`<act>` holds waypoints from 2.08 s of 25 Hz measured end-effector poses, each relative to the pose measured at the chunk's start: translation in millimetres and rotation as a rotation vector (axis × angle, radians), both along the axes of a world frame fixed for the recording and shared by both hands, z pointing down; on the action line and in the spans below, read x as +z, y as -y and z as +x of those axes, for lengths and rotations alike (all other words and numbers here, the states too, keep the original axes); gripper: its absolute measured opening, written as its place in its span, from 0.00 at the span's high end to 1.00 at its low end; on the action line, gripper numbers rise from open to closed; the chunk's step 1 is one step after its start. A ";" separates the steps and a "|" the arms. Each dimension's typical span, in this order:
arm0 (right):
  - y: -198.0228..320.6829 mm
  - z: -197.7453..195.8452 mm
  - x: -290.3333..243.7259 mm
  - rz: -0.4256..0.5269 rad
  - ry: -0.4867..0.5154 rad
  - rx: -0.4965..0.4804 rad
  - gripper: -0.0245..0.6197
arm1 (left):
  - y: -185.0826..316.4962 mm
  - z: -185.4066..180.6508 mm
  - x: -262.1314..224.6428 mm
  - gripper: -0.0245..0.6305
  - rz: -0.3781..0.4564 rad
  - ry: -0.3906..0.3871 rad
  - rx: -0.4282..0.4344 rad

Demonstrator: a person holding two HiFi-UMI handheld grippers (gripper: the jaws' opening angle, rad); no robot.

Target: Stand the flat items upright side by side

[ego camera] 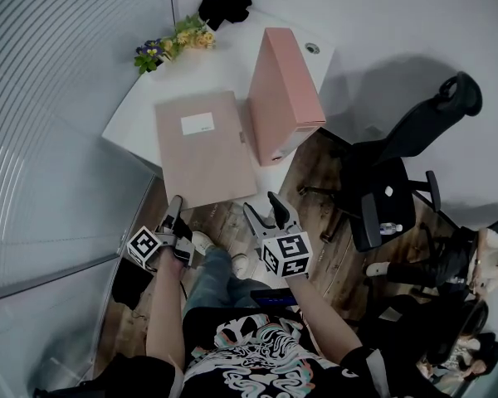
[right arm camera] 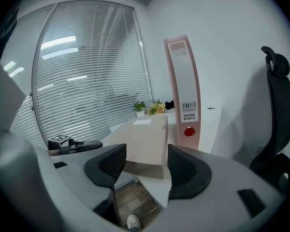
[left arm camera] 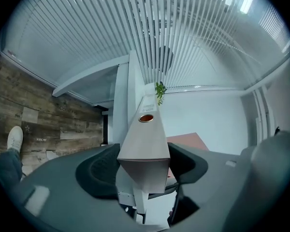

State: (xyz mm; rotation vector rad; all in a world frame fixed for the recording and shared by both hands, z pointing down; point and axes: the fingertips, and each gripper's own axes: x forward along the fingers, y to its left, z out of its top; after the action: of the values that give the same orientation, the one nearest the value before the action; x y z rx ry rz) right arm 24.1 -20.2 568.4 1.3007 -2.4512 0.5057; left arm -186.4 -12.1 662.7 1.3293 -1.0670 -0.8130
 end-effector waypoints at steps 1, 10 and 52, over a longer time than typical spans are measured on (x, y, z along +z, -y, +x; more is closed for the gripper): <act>0.2 0.7 -0.4 0.001 0.000 0.002 0.57 | 0.5 -0.2 -1.1 0.50 0.005 0.004 0.001; -0.8 10.8 -6.8 0.014 0.010 0.026 0.59 | -1.1 -6.6 -7.5 0.51 -0.026 0.040 -0.048; -9.0 -31.2 -38.9 0.063 0.053 -0.029 0.61 | 17.8 -29.0 -112.7 0.51 -0.016 0.589 0.007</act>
State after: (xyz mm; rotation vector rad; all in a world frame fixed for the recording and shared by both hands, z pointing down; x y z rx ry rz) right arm -7.1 -11.2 529.5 1.2892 -2.5450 0.4645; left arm -215.4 -29.8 550.0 1.6029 -1.5169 -0.4051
